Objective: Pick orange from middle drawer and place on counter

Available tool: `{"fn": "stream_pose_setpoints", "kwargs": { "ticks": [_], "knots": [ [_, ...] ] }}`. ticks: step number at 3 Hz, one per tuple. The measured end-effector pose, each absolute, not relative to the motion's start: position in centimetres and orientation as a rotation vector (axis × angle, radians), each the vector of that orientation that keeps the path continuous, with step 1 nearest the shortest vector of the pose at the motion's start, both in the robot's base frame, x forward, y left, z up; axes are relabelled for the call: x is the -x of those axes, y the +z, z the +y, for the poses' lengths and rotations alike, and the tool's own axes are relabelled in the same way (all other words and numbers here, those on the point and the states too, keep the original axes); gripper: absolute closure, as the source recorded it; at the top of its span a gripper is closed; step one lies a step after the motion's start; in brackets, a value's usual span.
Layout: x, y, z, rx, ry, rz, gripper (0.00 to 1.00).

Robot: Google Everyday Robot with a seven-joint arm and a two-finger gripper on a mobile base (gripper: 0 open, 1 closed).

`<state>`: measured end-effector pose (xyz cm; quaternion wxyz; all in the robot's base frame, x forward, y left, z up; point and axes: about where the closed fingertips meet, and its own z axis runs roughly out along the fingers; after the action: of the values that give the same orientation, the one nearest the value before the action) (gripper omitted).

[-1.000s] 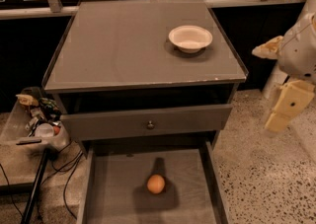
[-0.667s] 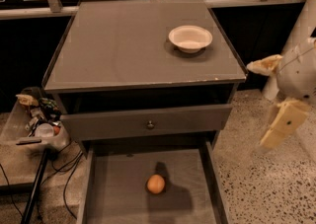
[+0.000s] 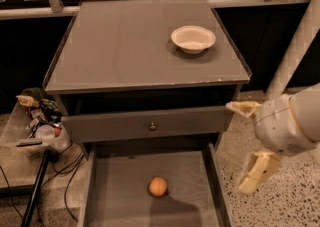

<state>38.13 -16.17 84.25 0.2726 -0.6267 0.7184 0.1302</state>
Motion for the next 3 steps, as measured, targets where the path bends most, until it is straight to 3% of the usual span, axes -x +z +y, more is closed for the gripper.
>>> {"fn": "stream_pose_setpoints", "kwargs": {
  "ticks": [2, 3],
  "knots": [
    [-39.5, 75.2, -12.7, 1.686, 0.317, 2.011, 0.0],
    [-39.5, 75.2, -12.7, 1.686, 0.317, 2.011, 0.0]
  ]
}}
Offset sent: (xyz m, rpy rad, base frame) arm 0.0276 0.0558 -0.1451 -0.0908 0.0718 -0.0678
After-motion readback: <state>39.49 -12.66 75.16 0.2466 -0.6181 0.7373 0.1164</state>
